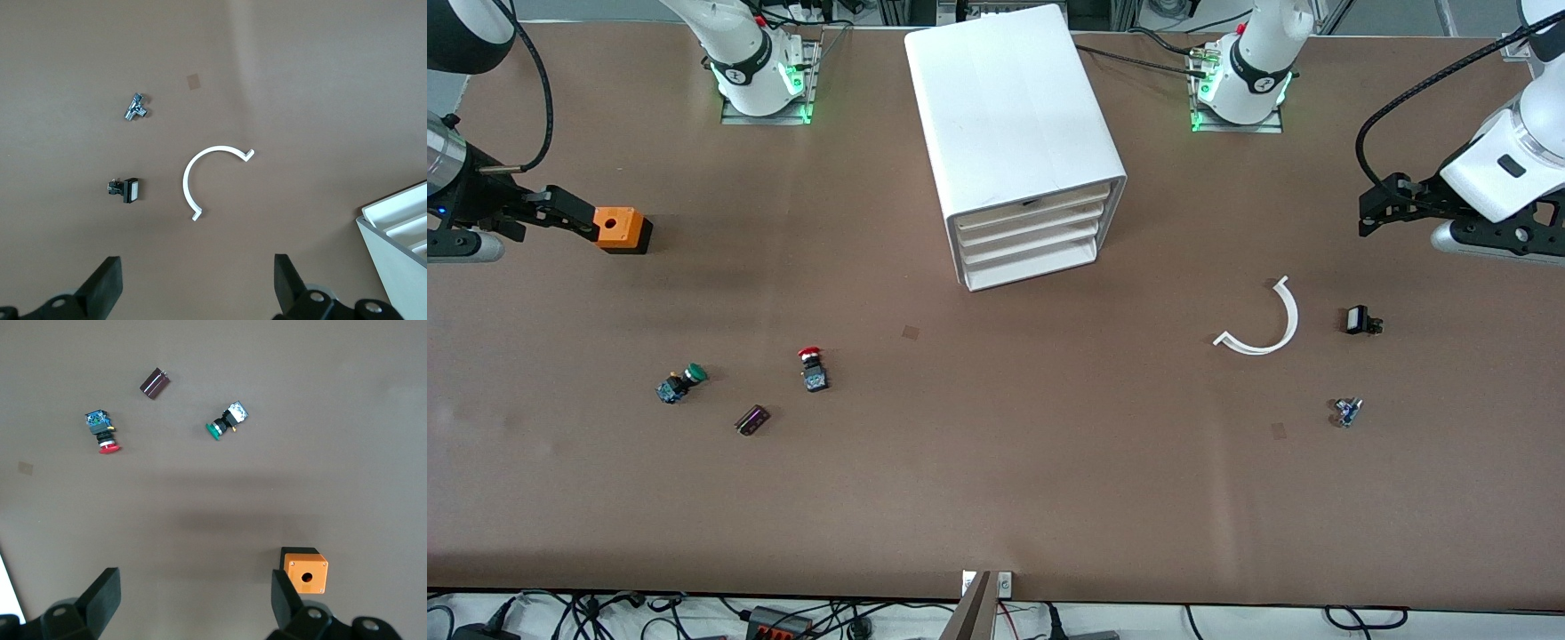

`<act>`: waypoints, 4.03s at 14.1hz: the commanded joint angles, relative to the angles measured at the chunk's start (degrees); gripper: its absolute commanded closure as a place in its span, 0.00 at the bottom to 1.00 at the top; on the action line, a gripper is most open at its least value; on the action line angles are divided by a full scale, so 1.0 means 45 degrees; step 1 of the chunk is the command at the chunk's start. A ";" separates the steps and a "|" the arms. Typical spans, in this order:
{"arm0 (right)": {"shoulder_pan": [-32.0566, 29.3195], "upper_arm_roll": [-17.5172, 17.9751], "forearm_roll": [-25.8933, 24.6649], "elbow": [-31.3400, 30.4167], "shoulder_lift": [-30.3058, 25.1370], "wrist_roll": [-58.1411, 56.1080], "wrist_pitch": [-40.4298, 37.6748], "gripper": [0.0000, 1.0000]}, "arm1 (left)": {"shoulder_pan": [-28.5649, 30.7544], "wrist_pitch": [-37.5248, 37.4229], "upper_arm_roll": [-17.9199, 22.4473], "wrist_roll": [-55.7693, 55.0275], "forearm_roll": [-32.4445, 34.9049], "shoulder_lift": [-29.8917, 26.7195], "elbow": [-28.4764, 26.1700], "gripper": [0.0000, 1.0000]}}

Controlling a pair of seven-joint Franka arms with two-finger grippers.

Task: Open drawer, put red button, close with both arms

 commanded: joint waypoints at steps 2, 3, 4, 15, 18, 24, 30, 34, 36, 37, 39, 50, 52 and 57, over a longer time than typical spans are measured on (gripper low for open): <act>-0.0117 0.0130 -0.0050 0.0256 0.0105 0.0136 -0.0111 0.00 | -0.0051 -0.0372 -0.0029 0.0143 -0.0024 0.0225 0.0443 0.00; -0.0117 0.0130 -0.0050 0.0256 0.0105 0.0136 -0.0111 0.00 | -0.0051 -0.0372 -0.0029 0.0143 -0.0043 0.0225 0.0443 0.00; -0.0117 0.0130 -0.0050 0.0256 0.0105 0.0136 -0.0111 0.00 | -0.0051 -0.0372 -0.0010 0.0143 -0.0043 0.0225 0.0443 0.00; 0.0290 0.0228 -0.0050 0.0488 0.1216 -0.0021 -0.0013 0.00 | -0.0948 -0.4414 -0.0107 0.0300 -0.0432 0.1453 0.0366 0.00; 0.1033 0.0228 -0.0089 0.0801 0.2152 -0.0002 0.0065 0.00 | -0.0912 -0.4143 -0.0127 0.0358 -0.2982 0.2546 0.0248 0.00; 0.2265 0.0228 -0.0050 0.2071 0.4651 0.0000 0.1192 0.00 | -0.0969 -0.1662 -0.0146 0.3607 -0.8337 0.4379 -0.1138 0.00; 0.3065 0.0228 0.0224 0.2209 0.6918 -0.0079 0.3813 0.00 | -0.1028 0.1034 -0.0340 0.9923 -1.4139 0.6004 -0.4243 0.00; 0.3281 0.0247 0.0224 0.2248 0.8090 -0.0176 0.4692 0.00 | -0.1106 0.1092 -0.1043 1.2148 -1.5684 0.7077 -0.4440 0.07; 0.3456 0.0247 0.0185 0.2248 0.8501 -0.0255 0.5199 0.00 | -0.1106 0.1093 -0.1472 1.2662 -1.6350 0.7412 -0.4420 0.18; 0.3476 0.0247 0.0184 0.2248 0.8658 -0.0255 0.5260 0.00 | -0.1106 0.1074 -0.1610 1.2663 -1.6352 0.7413 -0.4439 0.30; 0.3573 0.0247 0.0184 0.2287 0.8912 -0.0255 0.5338 0.00 | -0.1106 0.0995 -0.1786 1.2663 -1.6352 0.7393 -0.4537 0.40; 0.3653 0.0365 0.1024 0.2287 0.9948 -0.0059 0.6549 0.00 | -0.1086 0.0859 -0.2685 1.2506 -1.6684 0.7647 -0.5182 0.69; 0.3652 0.0365 0.1024 0.2287 0.9968 -0.0118 0.6549 0.12 | -0.1028 0.0858 -0.2725 1.2565 -1.6684 0.7628 -0.5104 0.89; 0.3516 0.0326 0.1063 0.2307 0.9832 -0.0118 0.6471 1.00 | -0.0755 0.0819 -0.2569 1.2390 -1.6664 0.7919 -0.4306 0.99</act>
